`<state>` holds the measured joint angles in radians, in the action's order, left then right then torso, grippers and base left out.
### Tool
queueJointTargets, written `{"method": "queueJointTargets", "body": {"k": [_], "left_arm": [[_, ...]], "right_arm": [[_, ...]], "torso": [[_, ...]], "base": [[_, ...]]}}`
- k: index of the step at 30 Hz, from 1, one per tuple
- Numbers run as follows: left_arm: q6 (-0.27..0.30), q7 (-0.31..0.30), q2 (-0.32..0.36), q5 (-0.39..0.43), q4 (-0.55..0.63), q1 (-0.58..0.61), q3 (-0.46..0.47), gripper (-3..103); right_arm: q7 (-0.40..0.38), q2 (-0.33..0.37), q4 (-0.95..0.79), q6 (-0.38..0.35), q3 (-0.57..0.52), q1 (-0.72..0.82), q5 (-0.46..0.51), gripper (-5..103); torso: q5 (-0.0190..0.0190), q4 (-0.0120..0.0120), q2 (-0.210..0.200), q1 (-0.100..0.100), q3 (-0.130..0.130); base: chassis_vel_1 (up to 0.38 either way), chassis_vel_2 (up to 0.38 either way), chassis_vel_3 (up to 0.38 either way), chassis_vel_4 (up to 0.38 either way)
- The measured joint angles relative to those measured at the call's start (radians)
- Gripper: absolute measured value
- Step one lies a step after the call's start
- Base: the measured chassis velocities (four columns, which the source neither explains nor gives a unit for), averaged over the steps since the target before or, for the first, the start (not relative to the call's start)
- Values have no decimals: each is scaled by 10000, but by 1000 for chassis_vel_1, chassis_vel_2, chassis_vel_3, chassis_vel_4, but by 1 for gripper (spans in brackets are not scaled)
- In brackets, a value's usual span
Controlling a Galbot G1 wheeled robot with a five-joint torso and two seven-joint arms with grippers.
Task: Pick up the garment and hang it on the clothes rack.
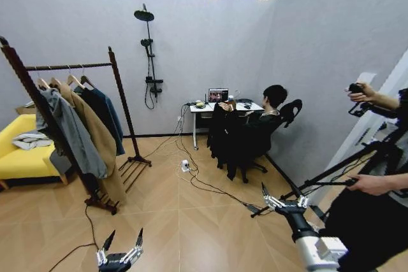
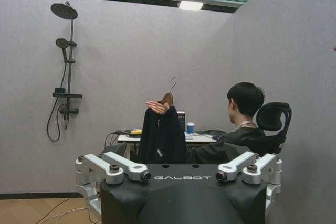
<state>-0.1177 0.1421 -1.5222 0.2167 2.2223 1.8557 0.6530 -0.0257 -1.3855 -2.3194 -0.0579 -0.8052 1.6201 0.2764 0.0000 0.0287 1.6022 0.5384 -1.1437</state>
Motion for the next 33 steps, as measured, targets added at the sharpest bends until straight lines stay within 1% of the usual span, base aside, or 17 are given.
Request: {"method": "queueJointTargets", "body": {"k": [11, 17, 24, 31, 33], "left_arm": [[0, 0, 0, -1, 0, 0, 0, 100], [0, 0, 0, 0, 0, 1, 0, 100], [0, 0, 0, 0, 0, 0, 1, 100], [0, 1, 0, 0, 0, 0, 0, 100], [0, 0, 0, 0, 0, 0, 2, 100]], "right_arm": [[113, -17, -22, -105, -13, 45, 172, 100], [129, -10, 9, -96, -58, 46, 179, 100], [129, -12, 61, -6, -100, 73, 192, 100], [130, 5, 62, 23, -88, 58, 201, 100], [131, 9, 64, 34, -86, 55, 205, 100]], "torso": [[0, 2, 3, -3, 1], [0, -1, 3, -3, 1], [0, 0, 0, 1, 0], [3, -1, 1, 1, 0], [-2, -1, 2, 0, 1]], "base": [[0, 0, 0, 0], [-114, 119, 121, -95], [-218, 215, 209, -217], [-265, 283, 276, -266], [-331, 316, 339, -316]]}}
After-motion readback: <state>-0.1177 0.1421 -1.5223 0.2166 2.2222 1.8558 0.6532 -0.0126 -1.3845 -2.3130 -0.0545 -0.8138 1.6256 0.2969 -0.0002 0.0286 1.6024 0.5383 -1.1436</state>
